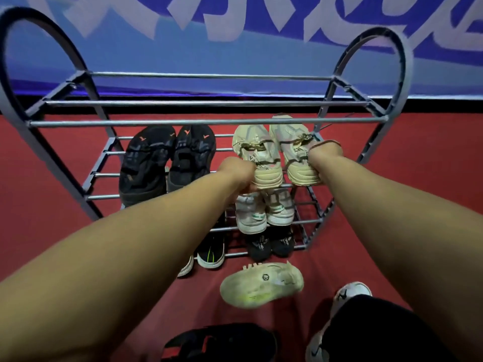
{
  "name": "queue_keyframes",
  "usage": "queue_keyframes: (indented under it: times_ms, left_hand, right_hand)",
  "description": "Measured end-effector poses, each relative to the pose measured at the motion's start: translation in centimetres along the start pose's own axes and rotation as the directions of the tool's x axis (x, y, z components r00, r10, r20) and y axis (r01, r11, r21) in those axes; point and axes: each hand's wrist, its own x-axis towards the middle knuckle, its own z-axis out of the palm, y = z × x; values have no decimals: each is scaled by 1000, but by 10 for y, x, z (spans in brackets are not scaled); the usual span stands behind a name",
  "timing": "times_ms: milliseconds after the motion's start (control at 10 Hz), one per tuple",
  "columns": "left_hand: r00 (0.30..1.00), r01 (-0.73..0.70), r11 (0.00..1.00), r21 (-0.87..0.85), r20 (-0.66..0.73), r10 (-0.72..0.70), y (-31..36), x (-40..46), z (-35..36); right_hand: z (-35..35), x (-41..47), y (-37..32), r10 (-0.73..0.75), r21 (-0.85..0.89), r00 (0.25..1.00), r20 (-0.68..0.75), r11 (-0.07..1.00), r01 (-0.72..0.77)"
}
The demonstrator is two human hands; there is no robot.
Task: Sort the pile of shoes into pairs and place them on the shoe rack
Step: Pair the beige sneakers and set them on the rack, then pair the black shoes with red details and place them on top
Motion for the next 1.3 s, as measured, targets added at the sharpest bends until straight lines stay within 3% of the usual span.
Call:
queue_keyframes:
  times_ms: [100,200,300,400,500,700,800,900,1000,1100,1200,1300]
  left_hand:
    - [1000,11,998,68,14,-12,1,11,-3]
    - [999,18,992,129,48,-25,8,3,-4]
    - [1000,-27,961,275,15,24,3,-8,-4]
    - [986,-107,892,440,-69,152,-9,-23,-8]
    - [946,-219,831,512,-96,308,-26,-52,-18]
    - [920,-331,854,401,-64,387,-94,-110,-50]
    - [941,-253,864,434,-95,324,-153,-128,-67]
    - [980,-107,853,512,-92,178,-217,-136,-80]
    - [998,-35,784,620,-24,63,-268,-139,-85]
    - [999,7,713,702,33,-43,-302,-140,-86]
    - [982,90,675,732,49,-184,-331,-141,-90]
    - [961,197,677,709,-2,-278,-349,-143,-89]
  right_hand:
    - [2,4,-3,-7,-116,998,69,993,15]
    - [3,7,2,4,-141,987,160,990,19]
    - [-1,-13,3,-22,-122,989,150,992,41]
    - [-5,-31,1,-104,-275,994,18,956,105]
    - [-5,-60,5,-181,-283,972,-151,950,133]
    - [17,-142,34,-350,-281,907,-236,918,281]
    - [46,-174,71,-287,-298,955,-82,921,251]
    - [81,-210,125,-155,-367,966,205,903,223]
    - [111,-242,184,43,-435,919,393,888,145]
    - [134,-262,240,153,-569,858,490,802,182]
    - [135,-276,271,177,-658,861,476,721,215]
    - [139,-278,285,166,-555,969,184,831,-37]
